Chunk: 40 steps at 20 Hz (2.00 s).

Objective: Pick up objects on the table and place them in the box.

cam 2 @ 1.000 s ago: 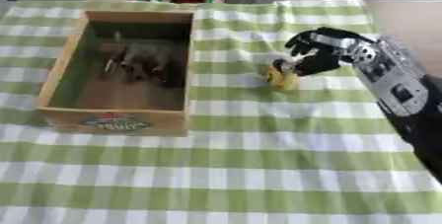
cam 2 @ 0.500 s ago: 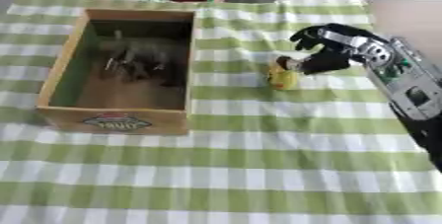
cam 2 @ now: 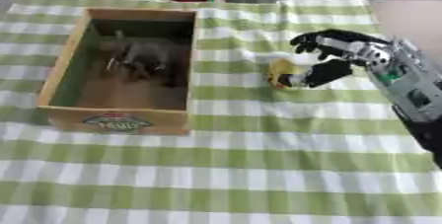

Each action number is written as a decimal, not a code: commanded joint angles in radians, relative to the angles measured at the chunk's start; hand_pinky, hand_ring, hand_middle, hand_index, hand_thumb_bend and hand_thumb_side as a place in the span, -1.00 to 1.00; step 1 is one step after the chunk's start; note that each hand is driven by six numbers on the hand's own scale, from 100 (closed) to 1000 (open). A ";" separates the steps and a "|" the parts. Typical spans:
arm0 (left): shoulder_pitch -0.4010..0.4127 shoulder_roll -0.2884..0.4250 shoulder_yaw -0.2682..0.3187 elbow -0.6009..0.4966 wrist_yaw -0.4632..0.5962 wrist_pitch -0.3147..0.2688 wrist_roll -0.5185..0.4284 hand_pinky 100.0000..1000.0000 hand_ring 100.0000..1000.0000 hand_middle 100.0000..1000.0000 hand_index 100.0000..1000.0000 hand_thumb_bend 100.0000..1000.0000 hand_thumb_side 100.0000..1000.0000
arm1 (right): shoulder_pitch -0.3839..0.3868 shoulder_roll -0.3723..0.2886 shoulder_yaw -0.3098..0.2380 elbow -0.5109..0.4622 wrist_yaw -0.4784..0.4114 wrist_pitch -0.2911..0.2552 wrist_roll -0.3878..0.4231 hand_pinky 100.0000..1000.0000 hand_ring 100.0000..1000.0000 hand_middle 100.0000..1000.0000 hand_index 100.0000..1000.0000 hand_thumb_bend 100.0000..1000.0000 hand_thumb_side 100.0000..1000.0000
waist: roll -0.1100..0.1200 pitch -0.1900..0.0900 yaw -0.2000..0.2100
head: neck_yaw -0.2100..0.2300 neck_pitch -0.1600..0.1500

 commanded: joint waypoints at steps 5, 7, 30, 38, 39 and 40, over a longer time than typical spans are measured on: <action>-0.010 0.012 0.005 -0.013 -0.002 0.003 -0.005 -0.18 0.04 0.16 0.44 -1.00 0.68 | -0.032 -0.012 0.010 0.025 0.036 -0.010 -0.015 0.60 0.83 0.57 0.88 -0.48 -0.13 | 0.000 -0.014 0.003 | -0.005 -0.013; -0.010 0.012 0.005 -0.013 -0.002 0.003 -0.006 -0.18 0.04 0.16 0.44 -1.00 0.68 | -0.035 -0.008 0.015 0.029 0.038 -0.009 -0.025 0.59 0.82 0.54 0.85 -0.54 -0.20 | -0.001 -0.013 0.004 | -0.006 -0.013; -0.012 0.010 0.004 -0.015 0.000 0.005 -0.005 -0.18 0.04 0.17 0.44 -1.00 0.67 | -0.028 0.005 0.038 0.030 0.017 -0.009 -0.046 0.53 0.69 0.10 0.45 -1.00 -0.64 | -0.001 -0.016 0.008 | 0.010 -0.001; -0.014 0.011 0.004 -0.017 0.002 0.007 -0.002 -0.17 0.04 0.17 0.44 -1.00 0.66 | -0.033 0.006 0.002 -0.039 -0.032 0.020 -0.097 0.37 0.30 -0.26 0.14 -1.00 -1.00 | -0.003 -0.031 0.001 | 0.018 0.003; -0.013 0.011 0.004 -0.017 0.003 0.008 -0.002 -0.17 0.04 0.17 0.44 -1.00 0.67 | -0.033 0.004 -0.001 -0.056 -0.044 0.028 -0.114 0.33 0.22 -0.32 0.08 -1.00 -1.00 | -0.004 -0.033 0.000 | 0.019 0.004; -0.013 0.011 0.004 -0.017 0.003 0.009 -0.001 -0.17 0.04 0.17 0.44 -1.00 0.67 | -0.032 0.001 -0.002 -0.070 -0.055 0.036 -0.131 0.33 0.20 -0.33 0.07 -1.00 -1.00 | -0.005 -0.035 -0.001 | 0.019 0.004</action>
